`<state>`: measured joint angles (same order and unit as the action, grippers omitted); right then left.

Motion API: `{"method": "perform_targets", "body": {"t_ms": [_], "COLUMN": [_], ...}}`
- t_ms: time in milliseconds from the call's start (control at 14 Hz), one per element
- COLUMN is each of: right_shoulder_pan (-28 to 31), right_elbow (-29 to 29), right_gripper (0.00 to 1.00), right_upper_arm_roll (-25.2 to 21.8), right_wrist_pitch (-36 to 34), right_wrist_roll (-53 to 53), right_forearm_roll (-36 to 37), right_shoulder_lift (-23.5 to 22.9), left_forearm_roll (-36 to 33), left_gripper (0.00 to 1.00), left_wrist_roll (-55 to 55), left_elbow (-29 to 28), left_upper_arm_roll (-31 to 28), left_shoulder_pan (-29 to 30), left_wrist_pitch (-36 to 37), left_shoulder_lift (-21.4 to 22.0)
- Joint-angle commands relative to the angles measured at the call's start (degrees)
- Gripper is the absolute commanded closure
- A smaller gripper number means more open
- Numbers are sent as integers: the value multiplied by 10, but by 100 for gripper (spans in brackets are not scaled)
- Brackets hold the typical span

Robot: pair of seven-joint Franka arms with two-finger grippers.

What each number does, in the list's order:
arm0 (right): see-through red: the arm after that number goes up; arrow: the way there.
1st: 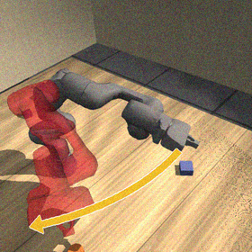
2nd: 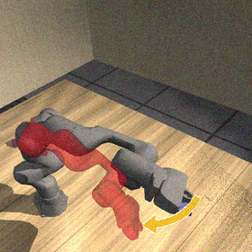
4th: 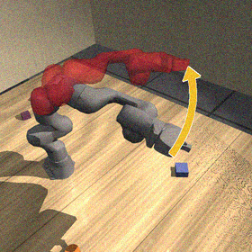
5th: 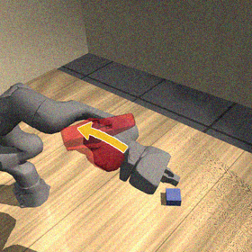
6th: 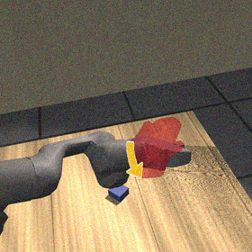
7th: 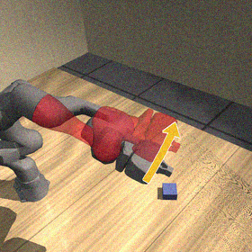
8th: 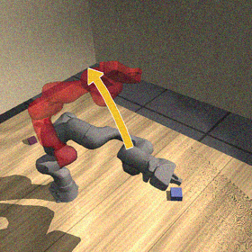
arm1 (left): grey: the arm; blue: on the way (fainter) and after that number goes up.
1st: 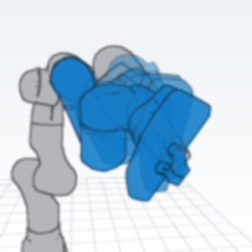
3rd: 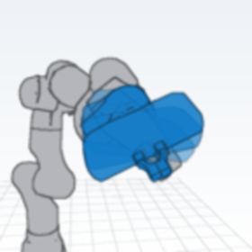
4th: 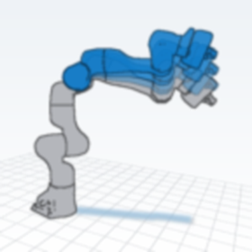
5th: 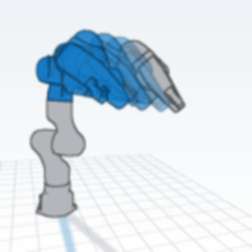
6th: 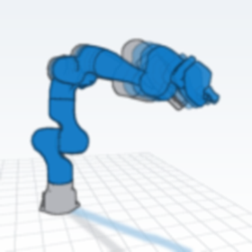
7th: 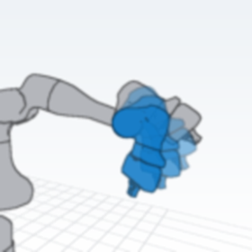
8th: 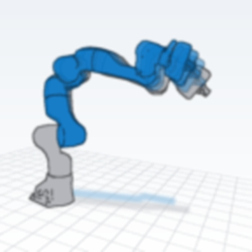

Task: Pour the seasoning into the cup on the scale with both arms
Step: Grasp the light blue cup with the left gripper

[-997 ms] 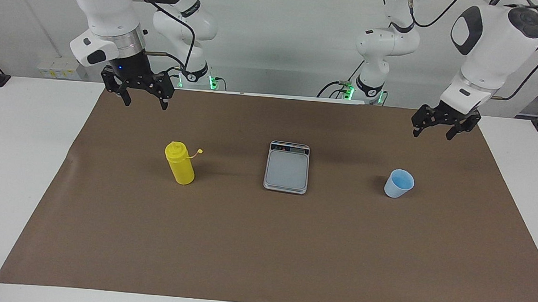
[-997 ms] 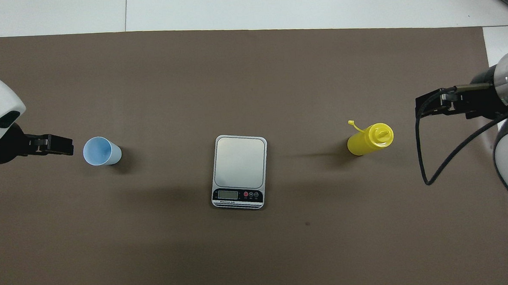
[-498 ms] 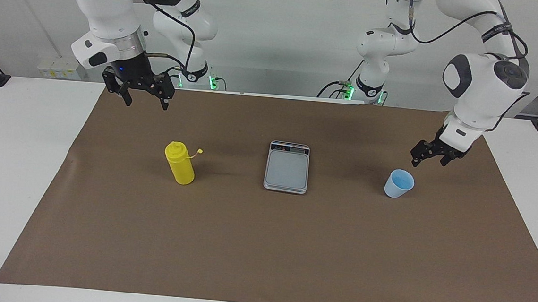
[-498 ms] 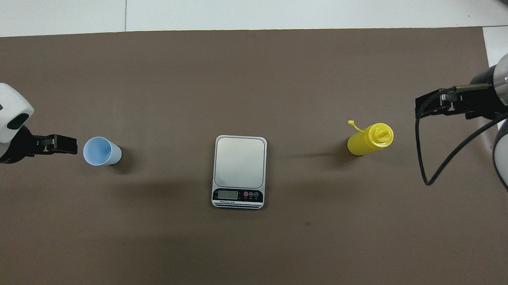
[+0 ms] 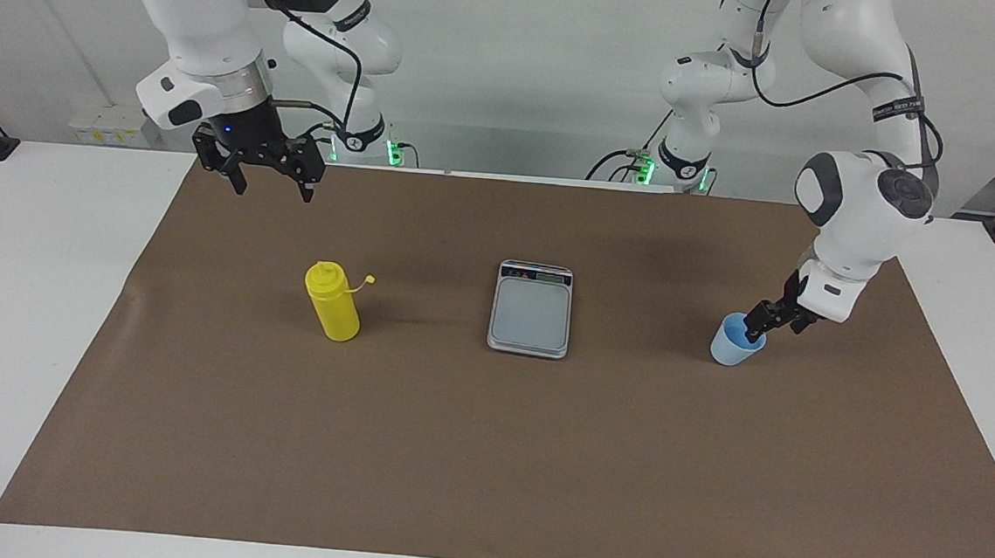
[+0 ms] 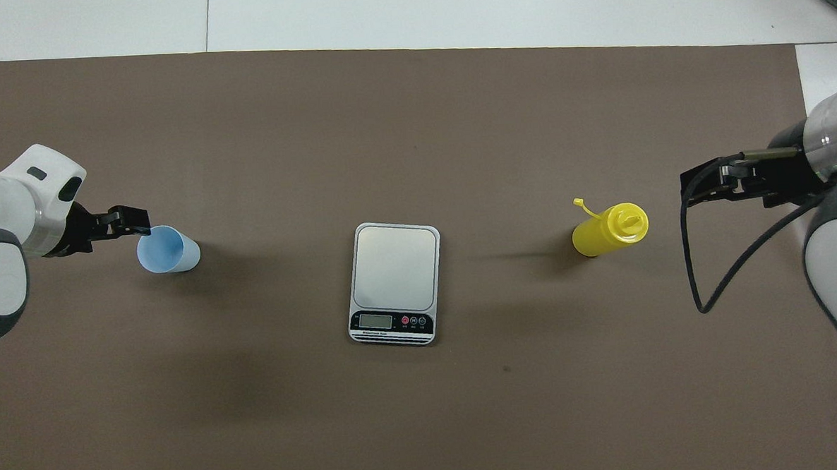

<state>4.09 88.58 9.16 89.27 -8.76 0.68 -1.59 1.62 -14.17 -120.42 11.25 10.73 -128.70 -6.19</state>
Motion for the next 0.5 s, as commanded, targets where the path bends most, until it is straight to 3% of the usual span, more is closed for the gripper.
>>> {"method": "perform_targets", "body": {"t_ms": [0, 427], "right_shoulder_pan": [7, 7], "right_elbow": [17, 18], "right_gripper": [0, 0], "right_upper_arm_roll": [2, 2], "right_wrist_pitch": [5, 5], "right_wrist_roll": [8, 8], "right_forearm_roll": [-14, -14], "right_shoulder_lift": [14, 14], "left_forearm_roll": [9, 9], "left_gripper": [0, 0], "left_wrist_roll": [-12, -9], "left_elbow": [-36, -44], "left_upper_arm_roll": [1, 1], "left_shoulder_pan": [-1, 1], "left_wrist_pitch": [-22, -26], "left_shoulder_lift": [11, 9]}}
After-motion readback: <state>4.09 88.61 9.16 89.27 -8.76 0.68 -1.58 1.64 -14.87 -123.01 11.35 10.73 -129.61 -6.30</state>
